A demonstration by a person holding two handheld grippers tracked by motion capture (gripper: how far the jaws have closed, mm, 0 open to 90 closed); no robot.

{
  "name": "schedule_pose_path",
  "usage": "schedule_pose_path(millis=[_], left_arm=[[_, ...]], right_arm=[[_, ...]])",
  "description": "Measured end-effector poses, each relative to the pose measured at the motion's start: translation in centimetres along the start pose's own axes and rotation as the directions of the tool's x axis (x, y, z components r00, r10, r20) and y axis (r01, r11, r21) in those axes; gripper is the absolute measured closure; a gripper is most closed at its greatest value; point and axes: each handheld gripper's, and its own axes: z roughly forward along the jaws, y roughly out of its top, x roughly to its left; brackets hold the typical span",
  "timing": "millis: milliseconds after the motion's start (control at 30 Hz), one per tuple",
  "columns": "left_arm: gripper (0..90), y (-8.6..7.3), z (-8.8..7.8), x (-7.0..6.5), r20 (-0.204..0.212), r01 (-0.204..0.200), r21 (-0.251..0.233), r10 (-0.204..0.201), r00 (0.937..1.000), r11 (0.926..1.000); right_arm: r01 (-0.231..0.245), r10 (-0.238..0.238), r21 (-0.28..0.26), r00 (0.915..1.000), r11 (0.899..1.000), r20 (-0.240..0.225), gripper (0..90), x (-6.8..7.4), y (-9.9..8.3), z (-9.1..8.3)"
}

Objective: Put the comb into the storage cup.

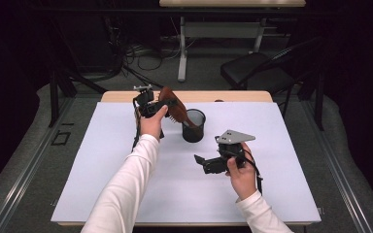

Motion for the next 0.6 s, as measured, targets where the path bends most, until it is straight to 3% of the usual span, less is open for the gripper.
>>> schedule_pose_path(millis=[233,600], left_arm=[[43.3,-0.01,-0.01,0.00,-0.007,-0.011,0.001,0.011,0.9999,0.9999],[41.9,-0.03,0.01,-0.04,-0.001,0.007,0.004,-0.007,1.0000,1.0000]], right_arm=[[-0.001,0.001,-0.001,1.0000,1.000,0.000,1.8,-0.03,-0.01,-0.02],[-0.001,0.001,0.003,1.0000,1.000,0.000,1.8,0.01,-0.06,0.08]])
